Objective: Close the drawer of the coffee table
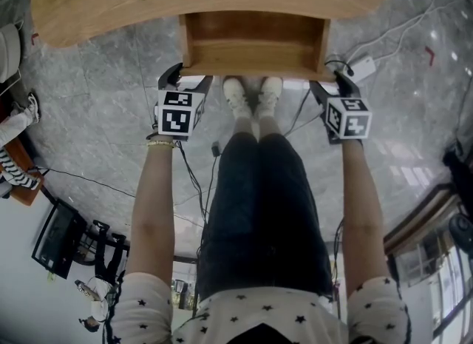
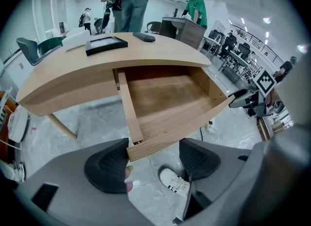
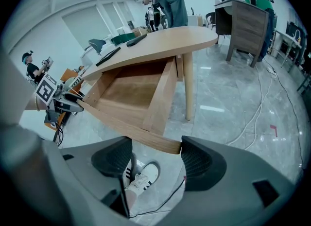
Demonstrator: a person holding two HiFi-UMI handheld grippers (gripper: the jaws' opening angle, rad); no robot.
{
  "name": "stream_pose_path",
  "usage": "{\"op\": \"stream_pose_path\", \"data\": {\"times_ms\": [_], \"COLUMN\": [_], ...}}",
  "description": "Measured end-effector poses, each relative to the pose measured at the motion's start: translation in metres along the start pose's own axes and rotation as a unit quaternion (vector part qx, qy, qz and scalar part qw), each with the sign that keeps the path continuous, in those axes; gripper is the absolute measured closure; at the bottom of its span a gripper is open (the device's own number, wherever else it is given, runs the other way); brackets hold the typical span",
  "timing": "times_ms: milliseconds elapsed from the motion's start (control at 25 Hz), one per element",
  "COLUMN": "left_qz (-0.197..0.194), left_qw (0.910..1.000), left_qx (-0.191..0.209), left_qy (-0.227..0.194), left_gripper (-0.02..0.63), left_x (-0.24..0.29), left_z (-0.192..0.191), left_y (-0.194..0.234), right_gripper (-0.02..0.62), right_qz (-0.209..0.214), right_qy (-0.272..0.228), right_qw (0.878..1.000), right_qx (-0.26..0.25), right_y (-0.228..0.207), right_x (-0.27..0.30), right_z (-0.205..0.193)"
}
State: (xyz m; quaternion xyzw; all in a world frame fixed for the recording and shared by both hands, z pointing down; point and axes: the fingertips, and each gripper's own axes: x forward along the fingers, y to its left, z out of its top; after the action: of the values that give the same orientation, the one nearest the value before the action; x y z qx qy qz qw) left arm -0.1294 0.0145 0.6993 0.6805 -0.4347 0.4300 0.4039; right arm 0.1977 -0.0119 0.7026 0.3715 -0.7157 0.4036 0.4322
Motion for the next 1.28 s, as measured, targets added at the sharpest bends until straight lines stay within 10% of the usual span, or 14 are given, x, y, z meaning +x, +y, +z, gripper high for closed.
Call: {"op": "stream_pose_path", "data": {"times_ms": [1280], "left_qz": [0.003], "left_qw": [0.9999], "left_qx": [0.006], "left_qy": [-0.014], "left_gripper": [0.282], "left_x": [0.009], "left_z": [0.041], "left_y": [0.018], "right_gripper": [0.285], "right_qz": [-0.005], "right_qy": [-0.023], "right_qw": [1.000], "right_qx": [0.001], "right_y": [-0.013], "right_x": [0.008], "right_z": [0.041]}}
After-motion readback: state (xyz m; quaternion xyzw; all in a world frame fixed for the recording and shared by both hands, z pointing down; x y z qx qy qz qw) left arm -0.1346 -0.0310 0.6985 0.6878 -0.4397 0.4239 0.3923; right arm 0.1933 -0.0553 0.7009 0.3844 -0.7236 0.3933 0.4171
